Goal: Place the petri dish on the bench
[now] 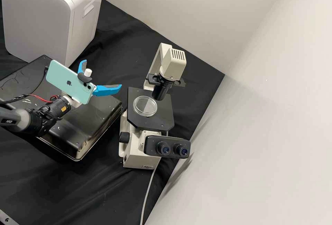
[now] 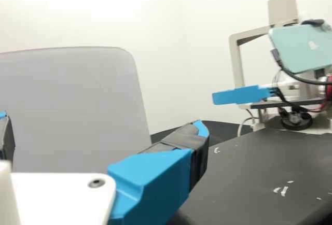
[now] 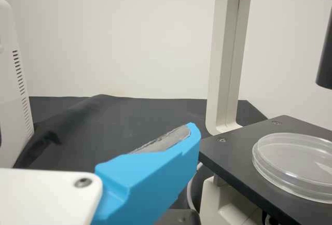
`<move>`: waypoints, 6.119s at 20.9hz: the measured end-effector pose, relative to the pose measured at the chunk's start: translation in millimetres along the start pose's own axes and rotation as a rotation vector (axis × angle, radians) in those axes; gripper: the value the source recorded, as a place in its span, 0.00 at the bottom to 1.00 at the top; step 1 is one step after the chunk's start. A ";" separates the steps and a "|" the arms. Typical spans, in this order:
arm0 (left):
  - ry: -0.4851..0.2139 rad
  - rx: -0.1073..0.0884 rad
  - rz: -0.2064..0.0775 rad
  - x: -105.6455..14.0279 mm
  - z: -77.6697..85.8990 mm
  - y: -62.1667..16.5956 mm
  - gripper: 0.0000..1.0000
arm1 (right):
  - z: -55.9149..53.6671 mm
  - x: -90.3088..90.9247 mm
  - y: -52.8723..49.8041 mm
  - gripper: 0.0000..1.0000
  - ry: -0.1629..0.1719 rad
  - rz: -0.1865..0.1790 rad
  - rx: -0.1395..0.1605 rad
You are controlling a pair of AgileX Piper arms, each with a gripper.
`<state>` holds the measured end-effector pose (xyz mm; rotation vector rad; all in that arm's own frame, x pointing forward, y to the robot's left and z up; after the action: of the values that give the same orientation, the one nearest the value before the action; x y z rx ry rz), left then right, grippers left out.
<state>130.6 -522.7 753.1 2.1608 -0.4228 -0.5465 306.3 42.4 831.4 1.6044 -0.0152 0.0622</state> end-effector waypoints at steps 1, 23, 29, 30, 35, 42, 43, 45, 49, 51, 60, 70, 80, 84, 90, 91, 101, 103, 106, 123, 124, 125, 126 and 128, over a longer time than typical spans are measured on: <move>-0.004 0.001 0.000 -0.1 0.7 0.0 1.00 | 0.0 0.0 0.0 1.00 0.000 0.000 0.000; 0.018 0.007 0.004 0.3 -2.8 0.4 1.00 | 42.8 -16.6 31.2 1.00 -0.105 0.109 0.015; 0.018 0.007 0.004 0.3 -2.8 0.4 1.00 | 57.7 -22.5 49.4 1.00 -0.124 0.171 0.014; 0.018 0.007 0.004 0.3 -2.8 0.4 1.00 | 60.3 -23.4 52.1 1.00 -0.131 0.183 0.015; 0.015 0.006 0.004 0.3 -2.3 0.3 1.00 | 74.8 -23.6 54.9 1.00 -0.169 0.194 0.022; 0.012 0.006 0.004 0.2 -1.8 0.4 1.00 | 86.6 -8.4 58.5 1.00 -0.184 0.193 0.032; 0.012 0.006 0.004 0.2 -1.8 0.4 1.00 | 88.7 -5.2 58.1 1.00 -0.188 0.189 0.033; 0.012 0.006 0.004 0.2 -1.8 0.4 1.00 | 91.5 0.9 58.5 1.00 -0.190 0.187 0.033; 0.012 0.006 0.004 0.2 -1.8 0.4 1.00 | 96.3 12.6 59.9 1.00 -0.192 0.187 0.032; 0.017 0.009 -0.001 0.7 -2.6 -0.6 1.00 | 99.0 17.2 59.7 1.00 -0.195 0.184 0.033; 0.024 0.017 -0.014 1.9 -3.9 -3.2 1.00 | 117.2 28.3 68.8 1.00 -0.231 0.209 0.006; 0.028 0.022 -0.025 2.6 -4.6 -5.2 1.00 | 125.2 27.0 77.1 1.00 -0.256 0.231 0.006; 0.033 0.024 -0.025 2.7 -5.5 -5.1 1.00 | 126.5 27.9 74.4 0.00 -0.268 0.236 0.019; 0.033 0.024 -0.025 2.7 -5.5 -5.1 1.00 | 126.2 29.2 74.2 0.00 -0.264 0.244 0.022; 0.033 0.024 -0.025 2.7 -5.5 -5.1 1.00 | 125.6 31.4 71.5 0.00 -0.264 0.243 0.029; 0.033 0.024 -0.025 2.7 -5.5 -5.1 1.00 | 126.7 32.2 71.1 0.00 -0.264 0.243 0.029; 0.035 0.027 -0.036 3.4 -5.6 -7.2 1.00 | 126.1 32.6 70.4 0.00 -0.259 0.243 0.035; 0.035 0.027 -0.036 3.4 -5.6 -7.2 1.00 | 126.1 32.6 70.4 0.00 -0.258 0.244 0.043; 0.035 0.027 -0.036 3.4 -5.6 -7.2 1.00 | 126.1 32.6 70.4 0.00 -0.258 0.245 0.049; 0.036 0.027 -0.036 3.4 -5.7 -7.2 1.00 | 121.9 34.1 66.4 1.00 -0.286 0.275 0.019; 0.036 0.027 -0.036 3.4 -5.7 -7.2 1.00 | 122.0 33.8 66.2 1.00 -0.287 0.274 0.019; 0.036 0.027 -0.036 3.4 -5.7 -7.2 1.00 | 122.0 33.8 66.2 1.00 -0.287 0.274 0.019; 0.036 0.027 -0.036 3.4 -5.7 -7.2 1.00 | 122.0 33.8 66.2 1.00 -0.287 0.274 0.019; 0.036 0.027 -0.036 3.4 -5.7 -7.2 1.00 | 122.0 33.8 66.2 1.00 -0.287 0.274 0.019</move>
<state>137.2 -516.4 749.6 2.2049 -0.3744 -0.5243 340.6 -80.8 895.1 1.6103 -0.4579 0.0440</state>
